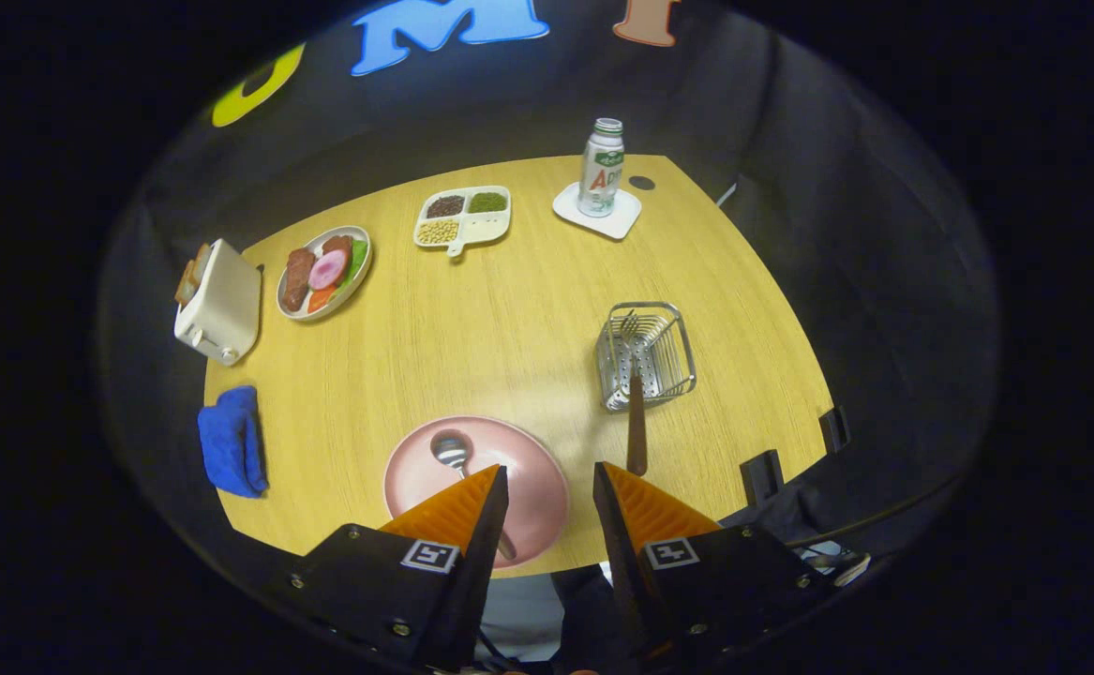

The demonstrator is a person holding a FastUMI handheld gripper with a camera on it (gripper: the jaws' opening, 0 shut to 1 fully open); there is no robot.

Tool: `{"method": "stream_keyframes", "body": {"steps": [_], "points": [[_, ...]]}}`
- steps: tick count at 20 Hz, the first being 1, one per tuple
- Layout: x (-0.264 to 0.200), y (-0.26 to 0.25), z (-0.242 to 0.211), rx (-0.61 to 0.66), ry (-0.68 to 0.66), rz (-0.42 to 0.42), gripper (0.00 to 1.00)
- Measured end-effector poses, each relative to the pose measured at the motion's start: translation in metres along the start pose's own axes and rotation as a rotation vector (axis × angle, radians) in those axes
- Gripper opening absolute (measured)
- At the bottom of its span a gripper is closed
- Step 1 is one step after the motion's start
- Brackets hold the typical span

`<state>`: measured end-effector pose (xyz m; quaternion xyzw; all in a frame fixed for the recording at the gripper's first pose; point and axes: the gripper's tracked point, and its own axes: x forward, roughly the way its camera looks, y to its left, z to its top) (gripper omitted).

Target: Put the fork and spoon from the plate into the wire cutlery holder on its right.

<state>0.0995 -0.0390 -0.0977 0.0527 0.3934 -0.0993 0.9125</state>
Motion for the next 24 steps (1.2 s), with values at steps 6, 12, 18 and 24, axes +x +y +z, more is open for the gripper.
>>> {"method": "stream_keyframes", "body": {"steps": [6,12,18,24], "points": [[0.008,0.030,-0.042,-0.098,0.032,0.044,0.57],[0.022,0.044,-0.075,-0.155,0.071,0.067,0.57],[0.043,0.055,-0.096,-0.180,0.109,0.106,0.57],[0.072,0.057,-0.114,-0.179,0.143,0.122,0.57]]}}
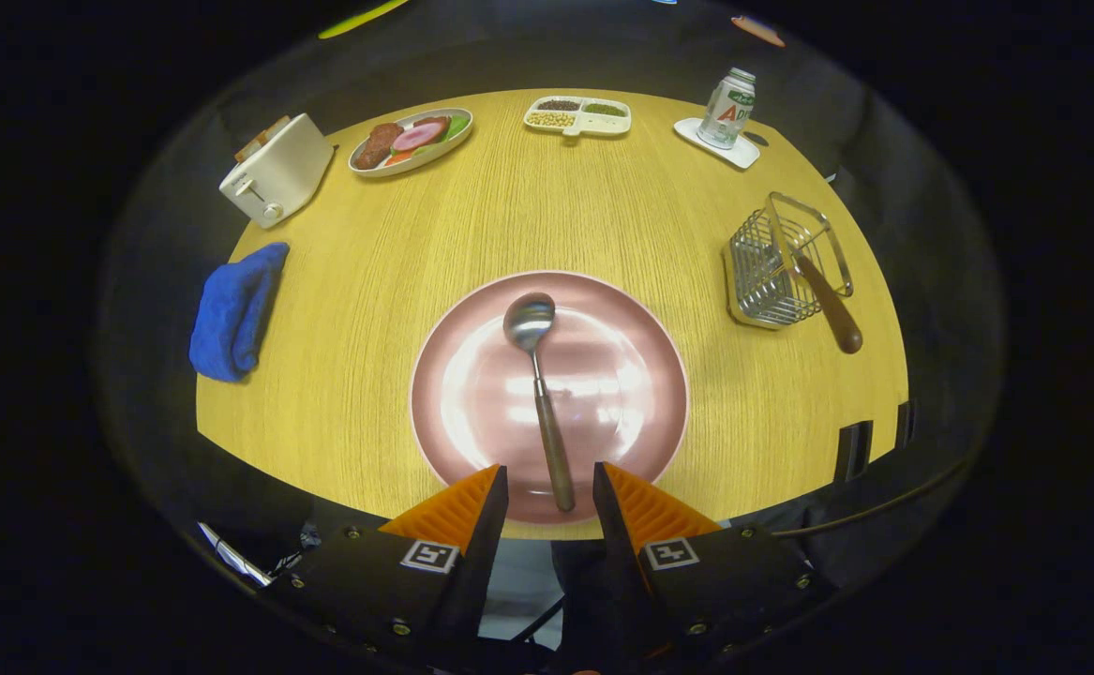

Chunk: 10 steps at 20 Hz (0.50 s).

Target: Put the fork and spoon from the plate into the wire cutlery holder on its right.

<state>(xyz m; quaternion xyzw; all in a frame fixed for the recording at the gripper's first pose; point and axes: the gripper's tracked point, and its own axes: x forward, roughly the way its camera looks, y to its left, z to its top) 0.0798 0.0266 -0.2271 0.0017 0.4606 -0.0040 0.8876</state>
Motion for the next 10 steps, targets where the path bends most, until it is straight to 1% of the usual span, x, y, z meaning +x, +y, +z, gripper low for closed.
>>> {"method": "stream_keyframes", "body": {"steps": [3,10], "points": [[0.020,-0.002,-0.003,-0.002,0.000,-0.002,0.57],[0.055,-0.001,-0.007,-0.002,0.024,0.036,0.57]]}}
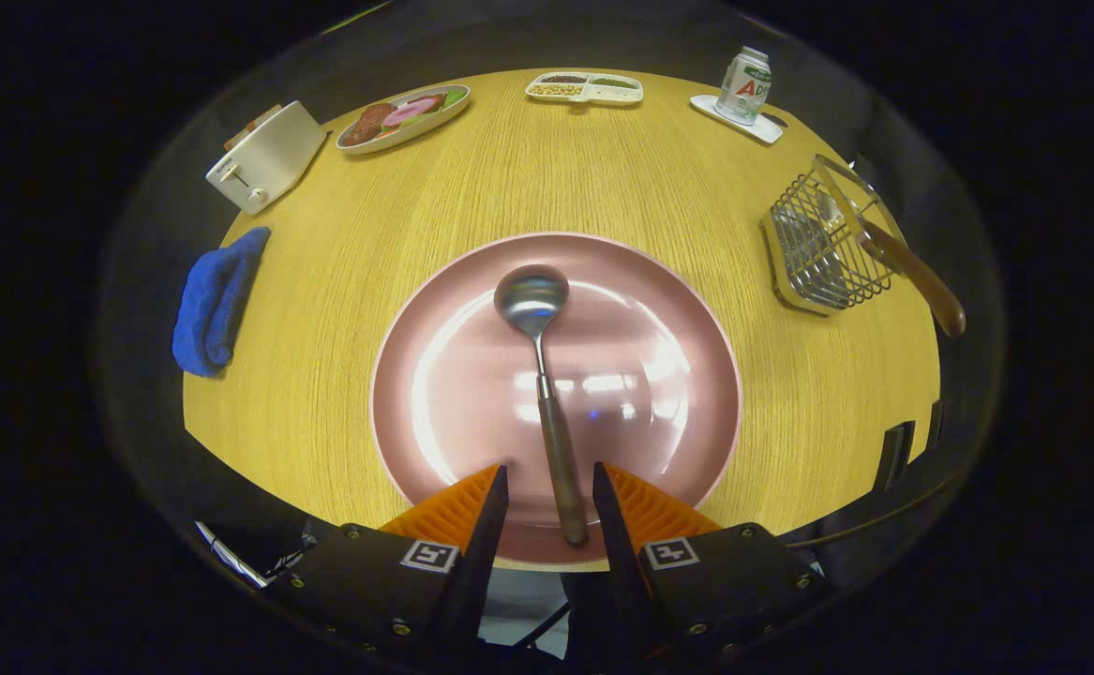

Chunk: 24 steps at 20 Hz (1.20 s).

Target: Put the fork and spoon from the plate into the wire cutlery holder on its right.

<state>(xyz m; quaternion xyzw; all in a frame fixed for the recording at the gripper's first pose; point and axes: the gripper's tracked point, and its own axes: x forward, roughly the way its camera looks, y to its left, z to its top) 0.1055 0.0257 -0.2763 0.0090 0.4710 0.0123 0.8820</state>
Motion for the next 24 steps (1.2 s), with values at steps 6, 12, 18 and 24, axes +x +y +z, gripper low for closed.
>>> {"method": "stream_keyframes", "body": {"steps": [6,12,18,24], "points": [[0.005,-0.006,-0.004,-0.014,-0.002,-0.025,0.56],[0.005,-0.010,-0.004,-0.071,0.028,-0.058,0.14],[0.004,-0.009,-0.004,-0.040,0.023,-0.041,0.06],[-0.004,-0.010,-0.002,-0.019,0.024,-0.068,0.06]]}}
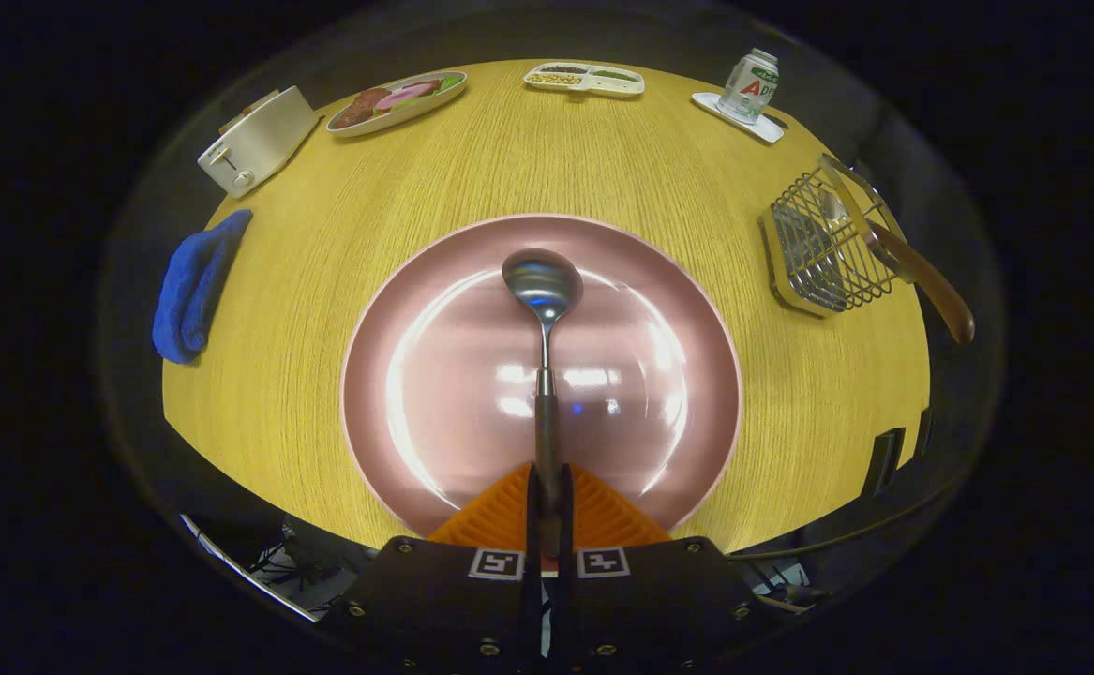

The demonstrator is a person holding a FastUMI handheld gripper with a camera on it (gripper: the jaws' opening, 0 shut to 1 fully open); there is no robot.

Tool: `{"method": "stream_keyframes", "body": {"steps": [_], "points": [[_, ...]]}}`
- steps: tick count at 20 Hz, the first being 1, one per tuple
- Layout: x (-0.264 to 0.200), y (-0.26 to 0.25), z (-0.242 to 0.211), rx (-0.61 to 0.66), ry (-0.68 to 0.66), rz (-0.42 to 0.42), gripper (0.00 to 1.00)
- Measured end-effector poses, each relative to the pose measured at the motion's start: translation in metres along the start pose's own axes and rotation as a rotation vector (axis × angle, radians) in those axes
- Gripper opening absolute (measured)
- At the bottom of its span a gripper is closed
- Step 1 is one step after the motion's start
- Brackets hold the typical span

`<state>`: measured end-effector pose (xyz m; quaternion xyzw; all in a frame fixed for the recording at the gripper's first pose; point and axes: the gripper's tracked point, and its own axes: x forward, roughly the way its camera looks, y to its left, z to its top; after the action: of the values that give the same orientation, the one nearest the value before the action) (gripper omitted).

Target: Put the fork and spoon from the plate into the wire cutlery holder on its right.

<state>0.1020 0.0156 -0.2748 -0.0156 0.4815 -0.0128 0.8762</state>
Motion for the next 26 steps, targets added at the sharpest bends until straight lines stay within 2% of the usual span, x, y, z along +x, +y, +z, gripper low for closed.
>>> {"method": "stream_keyframes", "body": {"steps": [14,16,17,26], "points": [[-0.059,-0.002,0.046,0.121,-0.048,-0.045,0.06],[-0.062,-0.006,0.051,0.123,-0.058,-0.063,0.06],[-0.064,-0.007,0.052,0.117,-0.055,-0.071,0.02],[-0.100,-0.015,0.076,0.167,-0.116,-0.090,0.02]]}}
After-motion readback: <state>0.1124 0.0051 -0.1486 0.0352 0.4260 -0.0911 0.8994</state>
